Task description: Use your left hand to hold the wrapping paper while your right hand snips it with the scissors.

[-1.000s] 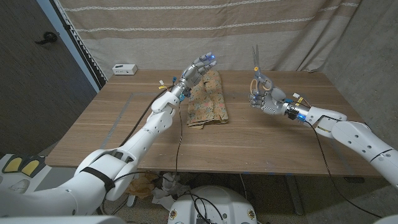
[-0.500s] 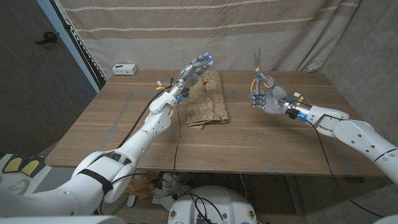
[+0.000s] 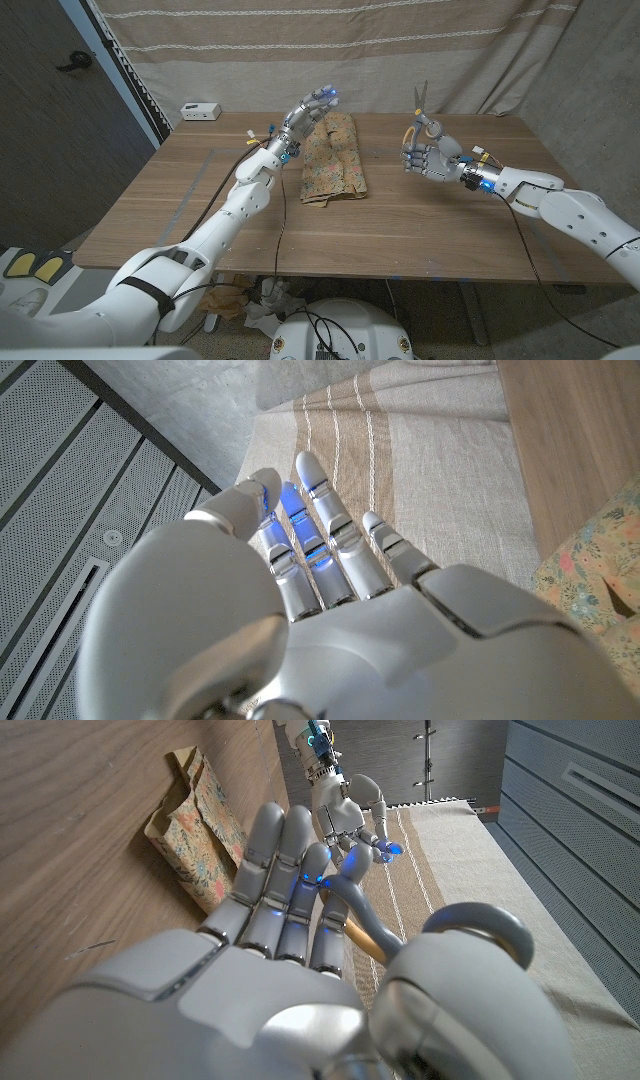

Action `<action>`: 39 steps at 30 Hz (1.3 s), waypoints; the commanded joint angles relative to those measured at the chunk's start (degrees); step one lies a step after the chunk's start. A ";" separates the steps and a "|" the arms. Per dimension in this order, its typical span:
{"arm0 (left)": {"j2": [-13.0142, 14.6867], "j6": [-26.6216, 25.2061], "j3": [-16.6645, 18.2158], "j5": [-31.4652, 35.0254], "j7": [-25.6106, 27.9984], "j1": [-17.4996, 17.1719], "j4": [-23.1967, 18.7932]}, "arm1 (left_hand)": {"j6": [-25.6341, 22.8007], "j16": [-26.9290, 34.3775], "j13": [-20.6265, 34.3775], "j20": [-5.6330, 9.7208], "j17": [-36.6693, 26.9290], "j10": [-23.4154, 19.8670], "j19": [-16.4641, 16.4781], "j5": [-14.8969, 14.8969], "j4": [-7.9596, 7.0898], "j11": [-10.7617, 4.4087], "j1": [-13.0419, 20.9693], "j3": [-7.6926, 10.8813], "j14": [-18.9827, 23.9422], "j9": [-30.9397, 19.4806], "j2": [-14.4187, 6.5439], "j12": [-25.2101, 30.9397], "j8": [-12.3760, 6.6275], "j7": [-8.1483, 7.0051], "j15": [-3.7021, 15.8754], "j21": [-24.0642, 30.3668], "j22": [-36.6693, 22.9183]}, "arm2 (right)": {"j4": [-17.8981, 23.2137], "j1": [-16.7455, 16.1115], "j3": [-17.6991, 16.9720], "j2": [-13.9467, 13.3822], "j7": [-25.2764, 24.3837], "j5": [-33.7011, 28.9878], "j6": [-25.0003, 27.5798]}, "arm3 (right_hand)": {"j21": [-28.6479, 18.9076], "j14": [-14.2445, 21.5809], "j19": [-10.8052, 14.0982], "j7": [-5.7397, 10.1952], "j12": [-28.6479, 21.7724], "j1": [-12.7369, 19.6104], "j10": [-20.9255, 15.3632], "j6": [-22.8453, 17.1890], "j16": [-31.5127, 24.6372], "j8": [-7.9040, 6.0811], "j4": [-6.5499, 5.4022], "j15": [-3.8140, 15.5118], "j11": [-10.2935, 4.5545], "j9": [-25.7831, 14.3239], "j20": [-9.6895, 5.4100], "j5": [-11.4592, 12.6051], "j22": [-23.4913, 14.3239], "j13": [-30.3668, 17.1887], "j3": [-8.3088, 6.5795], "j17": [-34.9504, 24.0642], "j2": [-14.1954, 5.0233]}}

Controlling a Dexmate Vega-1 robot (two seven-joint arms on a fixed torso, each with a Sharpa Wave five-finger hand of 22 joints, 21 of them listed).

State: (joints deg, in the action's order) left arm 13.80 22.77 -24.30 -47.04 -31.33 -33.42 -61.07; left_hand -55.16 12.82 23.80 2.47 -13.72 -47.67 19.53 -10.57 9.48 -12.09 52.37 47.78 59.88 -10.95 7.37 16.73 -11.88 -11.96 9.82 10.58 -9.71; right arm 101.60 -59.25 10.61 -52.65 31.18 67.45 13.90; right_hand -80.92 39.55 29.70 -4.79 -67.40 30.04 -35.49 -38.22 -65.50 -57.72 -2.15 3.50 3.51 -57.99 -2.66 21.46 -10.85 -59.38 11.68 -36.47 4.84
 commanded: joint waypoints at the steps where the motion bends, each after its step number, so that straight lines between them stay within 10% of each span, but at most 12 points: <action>1: 1.38 -0.82 0.03 0.20 1.39 -0.86 -1.85 | -0.34 0.07 0.18 6.39 -0.21 -0.58 0.38 0.20 -0.02 0.03 0.99 -0.30 0.20 -0.06 0.02 -0.04 -0.07 -0.14 3.62 0.26 -0.11 | 0.42 0.63 0.53 -0.86 0.40 -0.66 -0.03 | 0.59 -0.45 0.46 -3.83 -0.41 -0.85 0.33 4.96 -0.43 -0.81 -0.10 2.86 0.01 -1.59 -1.02 0.33 0.37 -0.47 0.56 -0.23 -0.05; 20: 4.22 -1.79 0.51 1.03 4.07 -2.16 -5.33 | 0.85 -0.33 0.39 6.09 0.00 -1.16 0.58 0.22 -1.09 0.03 -1.12 -0.90 0.06 0.03 0.67 -0.49 0.44 -0.08 3.20 0.28 -0.11 | 0.77 -0.16 -0.19 -1.51 -0.48 -0.24 -0.13 | 0.00 0.72 1.10 -3.14 -1.93 -0.27 -1.44 2.42 -2.15 -2.25 0.52 4.03 -0.95 -2.35 -0.93 0.51 -1.22 -0.92 0.34 -0.65 -1.20; 35: 20.42 -11.63 -0.34 13.50 16.78 -5.21 -21.73 | 4.67 -2.03 0.80 2.61 1.58 -1.55 0.96 -0.33 -2.04 -0.07 -10.71 -1.49 -4.16 -0.16 3.00 -1.91 0.83 0.38 2.81 0.30 -0.19 | 0.95 -1.61 -1.64 -3.04 0.14 0.29 0.08 | -0.50 0.65 0.96 -4.09 -1.66 -1.68 -1.98 0.87 -2.36 -1.31 0.33 3.30 -0.38 0.02 -0.80 0.21 -1.66 0.63 0.97 0.30 -1.47; 39: 23.66 -15.17 -1.45 19.26 22.36 -6.14 -26.58 | -2.70 3.47 1.46 4.20 -1.44 -10.06 2.38 -0.29 -0.01 0.31 -9.81 -2.32 6.15 -0.22 1.95 0.60 -2.51 1.85 3.61 0.75 -0.33 | 1.33 -2.17 -2.29 -3.41 -0.22 0.89 0.49 | -0.45 0.58 0.88 -4.18 -1.80 -1.85 -1.91 0.92 -2.55 -1.21 0.34 3.24 -0.26 0.13 -0.70 0.16 -1.58 0.53 1.06 0.21 -1.50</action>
State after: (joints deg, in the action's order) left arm 28.65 15.44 -24.10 -38.20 -19.15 -37.69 -77.23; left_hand -52.56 14.29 24.93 2.38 -13.82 -53.54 20.72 -10.62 8.47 -11.97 41.80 45.50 61.75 -11.05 9.90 16.01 -12.29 -11.03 9.70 10.82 -9.71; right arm 102.52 -60.32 9.48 -55.12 30.90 67.64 14.02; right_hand -81.21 40.16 30.31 -5.56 -68.92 28.77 -36.69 -37.14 -67.67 -59.20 -1.92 3.78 3.19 -57.94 -2.66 21.46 -12.50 -58.62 12.40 -36.08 3.31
